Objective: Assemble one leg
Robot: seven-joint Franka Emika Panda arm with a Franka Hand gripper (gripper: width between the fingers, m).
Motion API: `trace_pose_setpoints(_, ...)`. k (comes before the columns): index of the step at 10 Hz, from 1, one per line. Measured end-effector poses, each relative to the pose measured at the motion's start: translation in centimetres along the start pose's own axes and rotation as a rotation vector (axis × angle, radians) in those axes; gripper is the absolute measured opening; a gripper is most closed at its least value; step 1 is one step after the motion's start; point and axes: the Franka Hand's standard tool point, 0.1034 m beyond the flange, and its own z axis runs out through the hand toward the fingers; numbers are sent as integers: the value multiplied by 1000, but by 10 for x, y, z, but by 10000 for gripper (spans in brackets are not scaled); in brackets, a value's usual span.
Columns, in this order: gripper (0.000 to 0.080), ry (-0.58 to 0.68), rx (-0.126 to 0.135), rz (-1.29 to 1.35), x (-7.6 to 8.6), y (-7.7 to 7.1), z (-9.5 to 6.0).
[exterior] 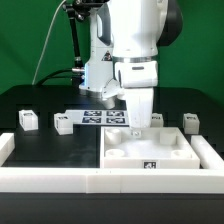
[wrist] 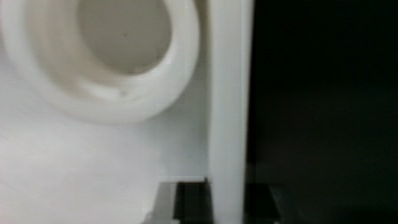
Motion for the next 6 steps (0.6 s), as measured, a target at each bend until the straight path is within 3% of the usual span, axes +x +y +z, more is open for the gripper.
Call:
trace_pose_setpoints(4,61,12,-22,2,9,20,0)
trace_pose_setpoints(6,61,13,-24,1,12,23,1)
